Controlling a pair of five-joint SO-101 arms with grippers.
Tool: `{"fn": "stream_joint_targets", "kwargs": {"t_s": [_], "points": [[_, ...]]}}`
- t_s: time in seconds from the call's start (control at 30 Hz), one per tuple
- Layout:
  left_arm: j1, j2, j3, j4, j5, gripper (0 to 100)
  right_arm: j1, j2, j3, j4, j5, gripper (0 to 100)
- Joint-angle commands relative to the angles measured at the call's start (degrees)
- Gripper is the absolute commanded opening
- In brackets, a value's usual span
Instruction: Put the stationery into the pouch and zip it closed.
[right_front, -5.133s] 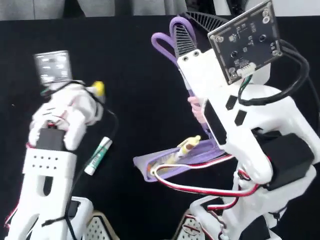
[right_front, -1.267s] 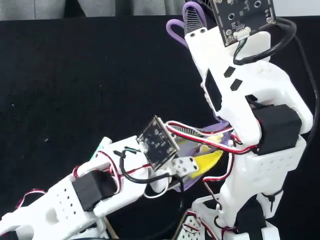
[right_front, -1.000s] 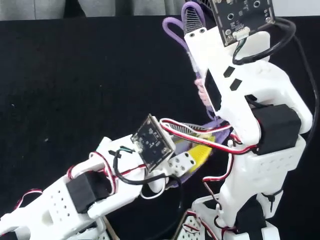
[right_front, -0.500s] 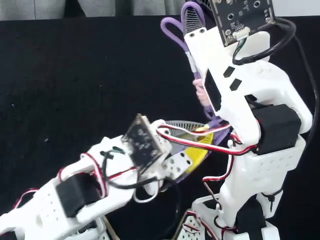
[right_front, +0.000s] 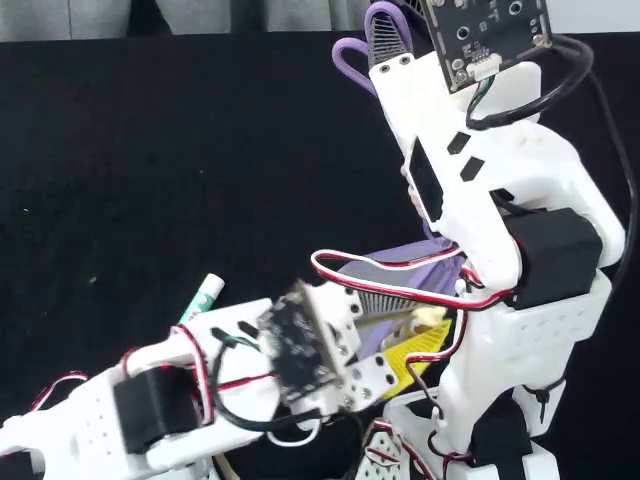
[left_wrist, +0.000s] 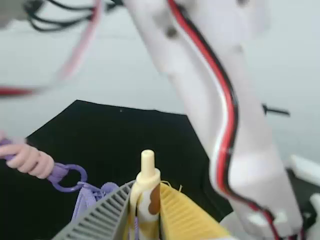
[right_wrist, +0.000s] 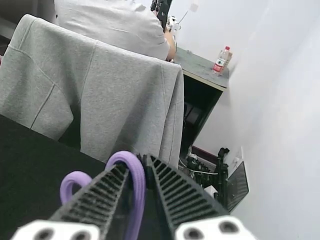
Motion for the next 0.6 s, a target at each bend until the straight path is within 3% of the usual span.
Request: {"fn": "stream_joint_targets", "kwargs": {"t_s": [0.0,0.37,0.57], "points": [[1.0,-0.9,2.8,-1.9,-2.4,3,0.4,0.1,-1.1,-1.7,0.0,1.1],[0.3,-0.5,12.8,-2.8,-8.5,3,0.4,0.2,-1.1,-1.7,-0.1,1.1],[-6.9,-1.0,17.2,-2.7,-12.0,3,0.4,0.2,-1.1,-1.7,-0.1,1.1]]}}
